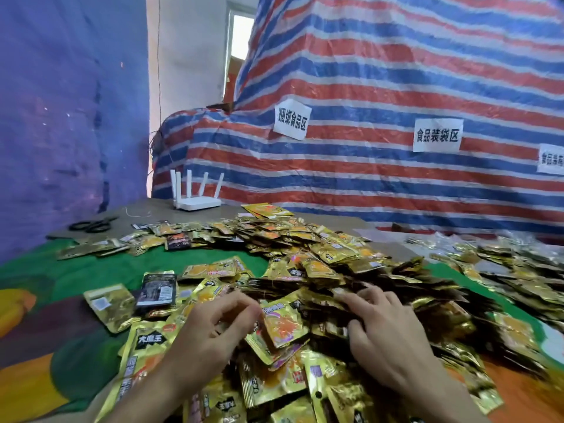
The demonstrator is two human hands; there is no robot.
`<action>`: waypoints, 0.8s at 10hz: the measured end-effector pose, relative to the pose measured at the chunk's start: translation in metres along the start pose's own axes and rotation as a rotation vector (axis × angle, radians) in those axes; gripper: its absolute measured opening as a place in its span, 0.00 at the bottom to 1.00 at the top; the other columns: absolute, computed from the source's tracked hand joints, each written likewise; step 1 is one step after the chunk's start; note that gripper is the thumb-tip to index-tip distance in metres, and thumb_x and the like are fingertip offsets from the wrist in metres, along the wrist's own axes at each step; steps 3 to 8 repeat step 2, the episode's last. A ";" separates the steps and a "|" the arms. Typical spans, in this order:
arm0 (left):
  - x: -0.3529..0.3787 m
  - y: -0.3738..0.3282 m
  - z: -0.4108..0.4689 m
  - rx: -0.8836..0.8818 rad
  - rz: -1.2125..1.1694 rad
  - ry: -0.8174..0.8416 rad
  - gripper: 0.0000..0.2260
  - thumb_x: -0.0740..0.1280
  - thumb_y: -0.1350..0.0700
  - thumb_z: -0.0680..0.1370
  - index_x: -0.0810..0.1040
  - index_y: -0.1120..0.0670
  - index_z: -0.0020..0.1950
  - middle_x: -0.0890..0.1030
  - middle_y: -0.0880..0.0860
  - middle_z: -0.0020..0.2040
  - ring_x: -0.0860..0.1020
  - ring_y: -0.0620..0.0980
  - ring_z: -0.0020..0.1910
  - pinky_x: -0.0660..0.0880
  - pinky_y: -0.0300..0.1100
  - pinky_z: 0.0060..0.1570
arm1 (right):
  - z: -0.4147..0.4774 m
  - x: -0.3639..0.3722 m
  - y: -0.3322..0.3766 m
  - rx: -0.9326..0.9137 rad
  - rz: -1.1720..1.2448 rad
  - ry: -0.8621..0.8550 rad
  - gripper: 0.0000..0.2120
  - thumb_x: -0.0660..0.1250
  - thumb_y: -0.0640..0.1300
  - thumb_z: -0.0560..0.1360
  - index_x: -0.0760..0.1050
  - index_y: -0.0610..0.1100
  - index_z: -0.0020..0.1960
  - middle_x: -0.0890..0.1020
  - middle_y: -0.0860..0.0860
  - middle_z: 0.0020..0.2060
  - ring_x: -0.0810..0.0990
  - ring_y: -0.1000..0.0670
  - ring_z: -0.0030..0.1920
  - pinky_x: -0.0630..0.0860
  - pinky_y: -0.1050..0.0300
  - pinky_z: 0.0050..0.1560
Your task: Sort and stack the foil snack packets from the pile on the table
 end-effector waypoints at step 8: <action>0.006 0.002 -0.003 -0.148 0.088 0.177 0.02 0.70 0.48 0.78 0.82 0.41 0.46 0.80 0.51 0.40 0.79 0.46 0.37 0.78 0.41 0.38 | -0.007 -0.007 -0.004 -0.008 0.123 -0.039 0.29 0.50 0.61 0.78 0.59 0.61 0.79 0.67 0.55 0.72 0.62 0.53 0.71 0.62 0.54 0.69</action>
Point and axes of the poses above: each hand's wrist, its own z-axis towards the middle knuckle, its own x-axis out of the palm, y = z × x, the point moved 7 cm from there along z, towards the middle knuckle
